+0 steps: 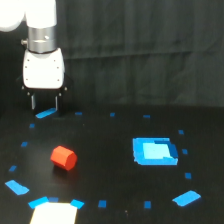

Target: Pick up the red object from the table

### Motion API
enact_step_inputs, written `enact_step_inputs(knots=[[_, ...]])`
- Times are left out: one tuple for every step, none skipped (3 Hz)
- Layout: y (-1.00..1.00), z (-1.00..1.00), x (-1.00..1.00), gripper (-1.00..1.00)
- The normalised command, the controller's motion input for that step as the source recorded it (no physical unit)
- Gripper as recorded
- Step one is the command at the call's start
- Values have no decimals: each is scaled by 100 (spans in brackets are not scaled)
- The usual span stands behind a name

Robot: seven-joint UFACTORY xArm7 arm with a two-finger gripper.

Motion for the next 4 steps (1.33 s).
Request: enact_step_inputs(knots=[[-100,0,1,100],[-100,-14,100,100],[-100,-16,73,100],[-90,-17,52,84]])
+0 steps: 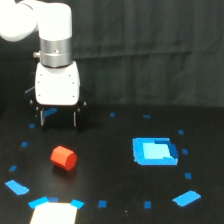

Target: Pick up the red object from the table

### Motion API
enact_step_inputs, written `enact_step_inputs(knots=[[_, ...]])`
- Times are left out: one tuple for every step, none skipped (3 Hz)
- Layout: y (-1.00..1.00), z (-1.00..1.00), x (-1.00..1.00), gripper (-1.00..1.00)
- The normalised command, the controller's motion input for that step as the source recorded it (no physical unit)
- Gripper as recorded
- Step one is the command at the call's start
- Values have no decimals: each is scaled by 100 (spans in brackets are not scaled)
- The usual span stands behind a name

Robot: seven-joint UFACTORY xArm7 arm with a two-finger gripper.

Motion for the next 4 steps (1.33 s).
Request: enact_step_inputs(knots=[[-93,-35,39,91],[-93,-22,16,90],[-100,-23,14,63],[-85,-9,21,66]])
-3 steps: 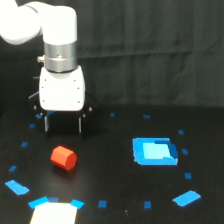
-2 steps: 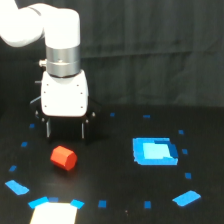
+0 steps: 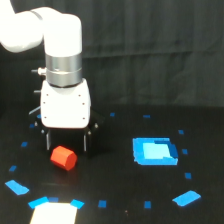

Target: Pick up the red object from the table

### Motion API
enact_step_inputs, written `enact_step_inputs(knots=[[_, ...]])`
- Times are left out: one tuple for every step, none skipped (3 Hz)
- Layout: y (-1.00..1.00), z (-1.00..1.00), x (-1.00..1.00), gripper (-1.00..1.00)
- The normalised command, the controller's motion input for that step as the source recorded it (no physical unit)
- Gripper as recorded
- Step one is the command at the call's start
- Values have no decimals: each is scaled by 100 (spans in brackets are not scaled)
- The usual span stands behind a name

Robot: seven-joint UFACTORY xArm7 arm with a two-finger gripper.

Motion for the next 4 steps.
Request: enact_step_inputs(knots=[[-88,-14,4,51],[-22,-8,-22,-100],[30,-41,25,-100],[20,30,31,-99]])
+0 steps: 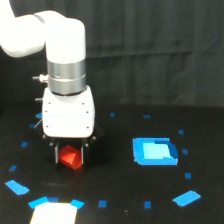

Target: Pick up the red object from the table

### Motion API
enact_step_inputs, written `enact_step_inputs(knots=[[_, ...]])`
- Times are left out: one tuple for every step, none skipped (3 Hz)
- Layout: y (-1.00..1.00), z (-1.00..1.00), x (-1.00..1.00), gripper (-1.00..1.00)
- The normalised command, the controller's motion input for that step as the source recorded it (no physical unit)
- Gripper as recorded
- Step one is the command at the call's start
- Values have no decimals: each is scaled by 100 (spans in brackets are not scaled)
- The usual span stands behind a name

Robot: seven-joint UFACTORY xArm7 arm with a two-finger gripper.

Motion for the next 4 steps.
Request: enact_step_inputs(knots=[[41,14,16,-82],[-4,65,4,-100],[28,28,40,-74],[18,100,19,-100]])
